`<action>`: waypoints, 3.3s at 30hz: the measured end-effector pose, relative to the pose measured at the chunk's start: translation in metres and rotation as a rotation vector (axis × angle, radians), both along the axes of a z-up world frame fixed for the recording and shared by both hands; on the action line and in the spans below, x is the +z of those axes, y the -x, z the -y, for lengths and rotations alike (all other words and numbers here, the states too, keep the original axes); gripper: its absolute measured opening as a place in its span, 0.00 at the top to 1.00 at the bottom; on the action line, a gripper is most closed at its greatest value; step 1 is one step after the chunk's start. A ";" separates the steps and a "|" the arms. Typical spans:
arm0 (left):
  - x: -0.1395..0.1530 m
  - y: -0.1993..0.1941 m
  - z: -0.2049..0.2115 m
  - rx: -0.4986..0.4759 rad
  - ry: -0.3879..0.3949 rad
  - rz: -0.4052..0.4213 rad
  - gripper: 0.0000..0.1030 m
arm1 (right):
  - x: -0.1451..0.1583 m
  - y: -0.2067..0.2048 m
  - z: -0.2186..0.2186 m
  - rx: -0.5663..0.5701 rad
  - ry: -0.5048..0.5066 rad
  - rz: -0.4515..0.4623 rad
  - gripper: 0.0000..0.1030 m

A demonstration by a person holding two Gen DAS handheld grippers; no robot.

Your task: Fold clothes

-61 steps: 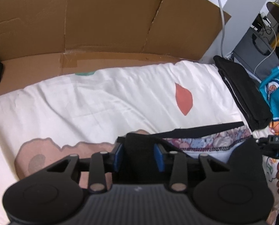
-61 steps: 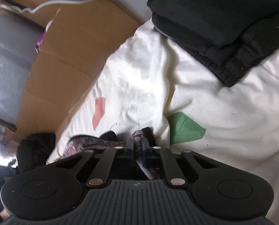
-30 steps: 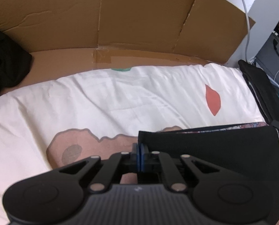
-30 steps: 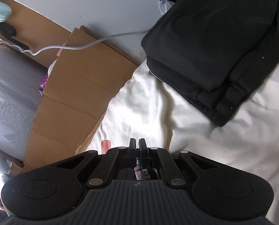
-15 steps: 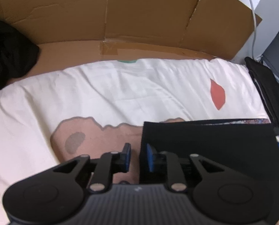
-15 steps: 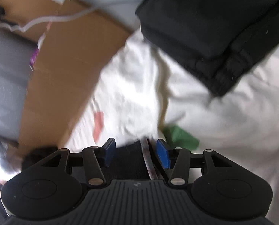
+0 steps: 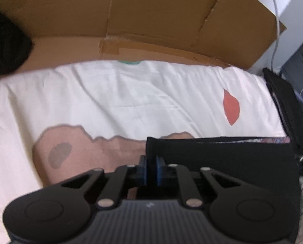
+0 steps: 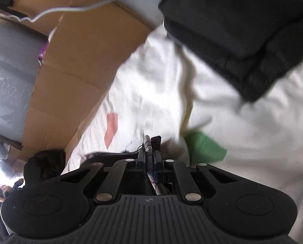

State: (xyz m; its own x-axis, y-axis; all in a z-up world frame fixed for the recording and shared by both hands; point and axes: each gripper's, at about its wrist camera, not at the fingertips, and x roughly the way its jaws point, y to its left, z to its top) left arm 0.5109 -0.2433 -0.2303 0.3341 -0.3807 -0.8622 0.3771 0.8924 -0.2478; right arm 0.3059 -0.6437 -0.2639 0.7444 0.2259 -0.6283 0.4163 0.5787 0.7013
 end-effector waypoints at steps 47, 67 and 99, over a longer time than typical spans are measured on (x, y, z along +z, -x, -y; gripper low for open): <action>0.043 0.054 0.091 -0.242 -0.026 0.142 0.86 | 0.041 -0.009 -0.057 0.204 0.122 0.152 0.84; 0.008 0.061 0.109 -0.308 0.024 0.200 0.89 | 0.010 -0.022 -0.069 0.211 0.207 0.058 0.96; 0.001 0.086 0.149 -0.394 0.078 0.235 0.92 | 0.001 -0.036 -0.080 0.200 0.210 0.080 0.96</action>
State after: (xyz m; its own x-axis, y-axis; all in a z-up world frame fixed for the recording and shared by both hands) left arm 0.4253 -0.3919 -0.2295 0.3340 -0.5781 -0.7445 0.7375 0.6522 -0.1756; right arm 0.3421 -0.5641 -0.2632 0.7471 0.2445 -0.6181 0.2275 0.7797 0.5834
